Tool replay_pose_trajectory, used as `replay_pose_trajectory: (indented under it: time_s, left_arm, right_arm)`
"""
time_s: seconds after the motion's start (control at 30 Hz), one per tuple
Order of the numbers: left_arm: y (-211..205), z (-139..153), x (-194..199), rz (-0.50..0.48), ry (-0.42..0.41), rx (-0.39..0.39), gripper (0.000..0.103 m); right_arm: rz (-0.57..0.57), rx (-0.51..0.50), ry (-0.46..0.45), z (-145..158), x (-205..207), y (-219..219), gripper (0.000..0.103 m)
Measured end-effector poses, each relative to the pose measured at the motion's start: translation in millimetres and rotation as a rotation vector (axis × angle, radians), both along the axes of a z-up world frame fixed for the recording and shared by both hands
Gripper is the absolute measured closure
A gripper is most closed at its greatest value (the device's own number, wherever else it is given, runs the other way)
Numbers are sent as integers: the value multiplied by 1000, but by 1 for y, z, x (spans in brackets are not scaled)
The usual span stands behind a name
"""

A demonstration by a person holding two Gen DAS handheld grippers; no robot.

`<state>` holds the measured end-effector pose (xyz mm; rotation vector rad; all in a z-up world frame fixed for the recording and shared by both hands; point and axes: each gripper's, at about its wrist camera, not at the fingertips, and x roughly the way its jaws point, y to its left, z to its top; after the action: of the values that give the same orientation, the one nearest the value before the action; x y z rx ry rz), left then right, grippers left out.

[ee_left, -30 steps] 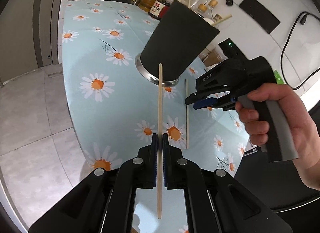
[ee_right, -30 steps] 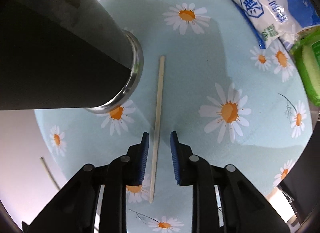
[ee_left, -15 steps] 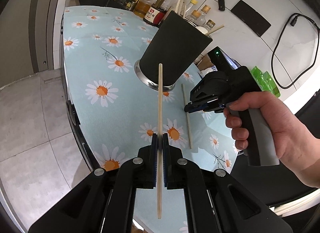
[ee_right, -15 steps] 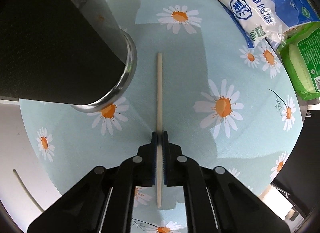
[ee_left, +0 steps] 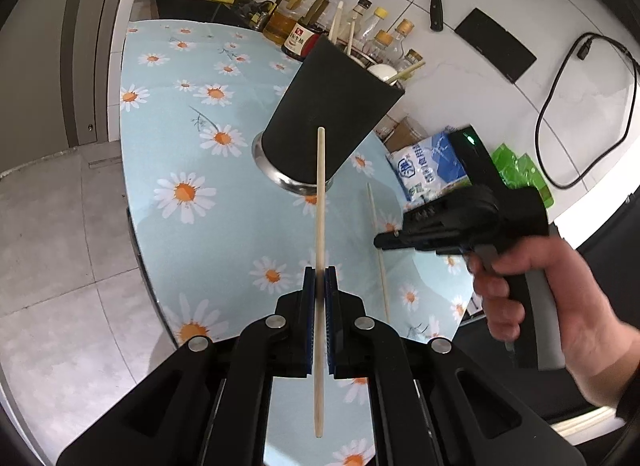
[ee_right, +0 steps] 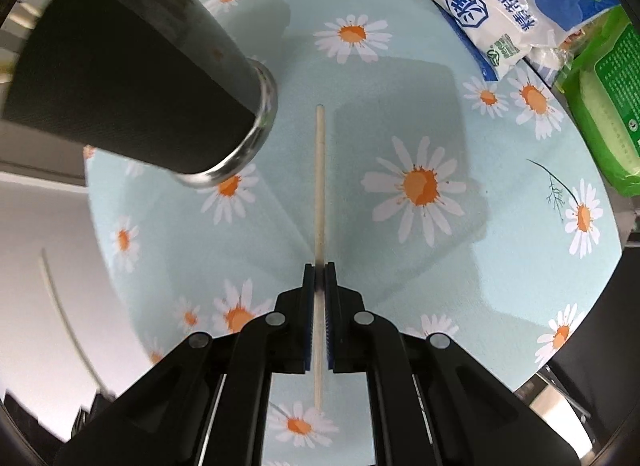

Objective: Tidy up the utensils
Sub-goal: 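Lift both chopsticks upright and lower them into the black holder with both tools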

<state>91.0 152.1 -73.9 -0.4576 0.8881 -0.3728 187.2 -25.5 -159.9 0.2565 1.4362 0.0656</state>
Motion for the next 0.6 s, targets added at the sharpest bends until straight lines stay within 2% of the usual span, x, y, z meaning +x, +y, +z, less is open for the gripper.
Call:
replay_pose_trajectory:
  time_s: [0.2,0.3,0.37,0.5,0.6]
  left_arm:
    - [-11,12,5,49,-15,-33,100]
    - [-17,21,3,77,-48,-62,100]
    - [-20,27,1,87,-70,-84,100]
    - [-31,45,-5,118,-142,-128,100]
    - [-41,61,-5,128,-207,-124,100]
  right_arm:
    - [94,198,-33,14,-11,-15,97]
    - [156,282,-71,24,-14,-19,97]
    - [190,346,-104,36,-1,-29,97]
    - [251,451,-200,59,-1,-46,97]
    - [301,500,-287,75,4,-54,97]
